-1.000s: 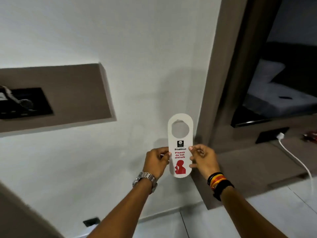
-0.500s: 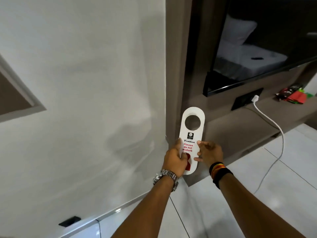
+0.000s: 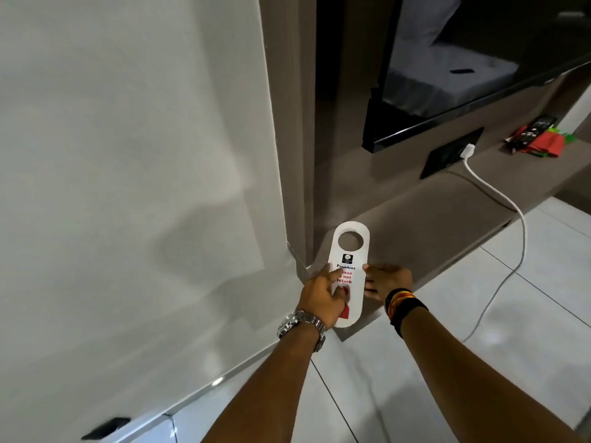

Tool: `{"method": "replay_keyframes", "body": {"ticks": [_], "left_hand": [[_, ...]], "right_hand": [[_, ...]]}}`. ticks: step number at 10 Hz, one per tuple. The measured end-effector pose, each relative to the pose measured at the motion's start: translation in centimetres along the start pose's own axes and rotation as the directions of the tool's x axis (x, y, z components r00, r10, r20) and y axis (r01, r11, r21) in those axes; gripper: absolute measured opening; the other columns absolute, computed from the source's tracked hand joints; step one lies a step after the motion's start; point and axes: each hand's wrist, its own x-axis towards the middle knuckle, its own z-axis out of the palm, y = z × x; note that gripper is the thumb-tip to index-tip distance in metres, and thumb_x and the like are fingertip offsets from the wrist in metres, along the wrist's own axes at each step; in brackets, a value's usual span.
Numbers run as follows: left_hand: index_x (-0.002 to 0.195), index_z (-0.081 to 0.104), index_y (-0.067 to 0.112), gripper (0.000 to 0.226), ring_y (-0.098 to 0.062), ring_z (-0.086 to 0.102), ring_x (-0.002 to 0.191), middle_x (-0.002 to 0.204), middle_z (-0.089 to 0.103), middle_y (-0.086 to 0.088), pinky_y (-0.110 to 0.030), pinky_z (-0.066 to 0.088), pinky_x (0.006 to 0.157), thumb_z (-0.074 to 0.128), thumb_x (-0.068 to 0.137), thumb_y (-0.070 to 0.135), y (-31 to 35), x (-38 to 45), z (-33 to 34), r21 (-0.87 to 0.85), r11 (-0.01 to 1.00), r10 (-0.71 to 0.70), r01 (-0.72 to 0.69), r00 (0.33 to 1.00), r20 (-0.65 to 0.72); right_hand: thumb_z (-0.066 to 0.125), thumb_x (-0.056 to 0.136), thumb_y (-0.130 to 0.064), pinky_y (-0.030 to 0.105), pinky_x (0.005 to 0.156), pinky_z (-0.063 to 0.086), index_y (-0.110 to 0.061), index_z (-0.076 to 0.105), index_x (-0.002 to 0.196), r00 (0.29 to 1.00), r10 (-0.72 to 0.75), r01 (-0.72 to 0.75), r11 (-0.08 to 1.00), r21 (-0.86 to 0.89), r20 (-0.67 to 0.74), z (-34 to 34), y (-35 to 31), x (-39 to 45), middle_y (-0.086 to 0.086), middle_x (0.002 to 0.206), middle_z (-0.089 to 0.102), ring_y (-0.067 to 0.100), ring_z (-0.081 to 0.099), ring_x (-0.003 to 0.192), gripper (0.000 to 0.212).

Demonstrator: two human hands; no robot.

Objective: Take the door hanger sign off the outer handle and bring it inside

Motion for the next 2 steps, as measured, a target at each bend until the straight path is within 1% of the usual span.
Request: {"method": "replay_keyframes", "body": {"ticks": [1, 2], "left_hand": [[0.15, 0.049, 0.026, 0.047, -0.03, 0.043, 0.149, 0.164, 0.041, 0.001, -0.046, 0.041, 0.12, 0.05, 0.104, 0.033, -0.5, -0.6, -0.7, 0.327, 0.929, 0.179, -0.174, 0.984, 0.016], [0.155, 0.043, 0.017, 0.06, -0.035, 0.027, 0.156, 0.168, 0.032, -0.01, -0.054, 0.029, 0.125, 0.037, 0.102, 0.046, -1.6, -0.9, -2.1, 0.737, 0.58, 0.498, -0.347, 0.867, 0.017]], "right_hand": [[0.064, 0.095, -0.022, 0.042, 0.083, 0.059, -0.011, 0.071, 0.112, 0.93, -0.357, 0.291, 0.862, -0.414, -0.089, 0.6, 0.2, -1.8, 0.014, 0.109, 0.072, 0.034, 0.069, 0.091, 0.021], [0.051, 0.102, -0.032, 0.049, 0.113, 0.04, -0.017, 0.042, 0.146, 0.647, -0.752, 0.6, 0.406, -0.689, 0.121, 1.7, 0.9, -4.5, 0.013, 0.153, 0.042, 0.033, 0.04, 0.141, 0.047]]}}
